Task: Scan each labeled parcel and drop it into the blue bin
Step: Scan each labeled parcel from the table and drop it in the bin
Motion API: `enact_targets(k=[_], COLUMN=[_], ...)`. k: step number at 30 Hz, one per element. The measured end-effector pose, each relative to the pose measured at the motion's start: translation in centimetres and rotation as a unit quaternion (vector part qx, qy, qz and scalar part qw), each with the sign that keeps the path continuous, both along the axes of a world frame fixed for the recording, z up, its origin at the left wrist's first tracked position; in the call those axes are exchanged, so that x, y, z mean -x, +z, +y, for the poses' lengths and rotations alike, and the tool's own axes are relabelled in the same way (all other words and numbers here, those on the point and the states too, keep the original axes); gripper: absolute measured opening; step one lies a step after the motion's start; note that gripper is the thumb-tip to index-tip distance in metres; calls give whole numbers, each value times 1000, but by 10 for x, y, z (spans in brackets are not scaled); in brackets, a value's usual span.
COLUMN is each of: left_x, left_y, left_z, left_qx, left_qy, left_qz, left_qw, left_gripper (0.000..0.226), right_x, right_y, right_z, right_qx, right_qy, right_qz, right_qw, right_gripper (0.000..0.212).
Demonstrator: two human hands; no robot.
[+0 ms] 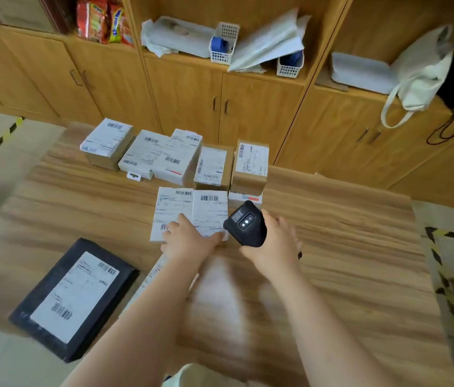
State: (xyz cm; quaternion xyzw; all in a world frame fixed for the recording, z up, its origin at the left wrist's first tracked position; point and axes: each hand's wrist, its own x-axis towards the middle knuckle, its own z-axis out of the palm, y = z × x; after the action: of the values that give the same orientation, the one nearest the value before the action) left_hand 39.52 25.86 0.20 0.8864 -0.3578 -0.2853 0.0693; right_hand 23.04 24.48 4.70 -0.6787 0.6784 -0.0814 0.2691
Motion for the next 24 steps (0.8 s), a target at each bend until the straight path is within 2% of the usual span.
enact_targets(k=[3, 8, 13, 18, 24], left_x=[4, 6, -2, -12, -22], left_y=[-18, -31, -32, -14, 0], left_z=[-23, -43, -35, -19, -9], left_qx=[-11, -12, 11, 109, 223], left_qy=[-39, -53, -100, -140, -183], left_qz=[-17, -6, -14, -8, -77], left_qw=[999, 998, 995, 984, 954], left_gripper=[121, 115, 115, 119, 110], right_x=[-7, -18, -18, -15, -24], right_y=[-4, -12, -9, 5, 16], right_z=[-4, -6, -4, -8, 4], right_qx=[-1, -9, -6, 8, 46], right_qy=[-30, -71, -90, -94, -53], right_qz=[1, 20, 15, 36, 56], right_qw=[1000, 997, 996, 995, 996], right_gripper=[87, 94, 92, 93, 91])
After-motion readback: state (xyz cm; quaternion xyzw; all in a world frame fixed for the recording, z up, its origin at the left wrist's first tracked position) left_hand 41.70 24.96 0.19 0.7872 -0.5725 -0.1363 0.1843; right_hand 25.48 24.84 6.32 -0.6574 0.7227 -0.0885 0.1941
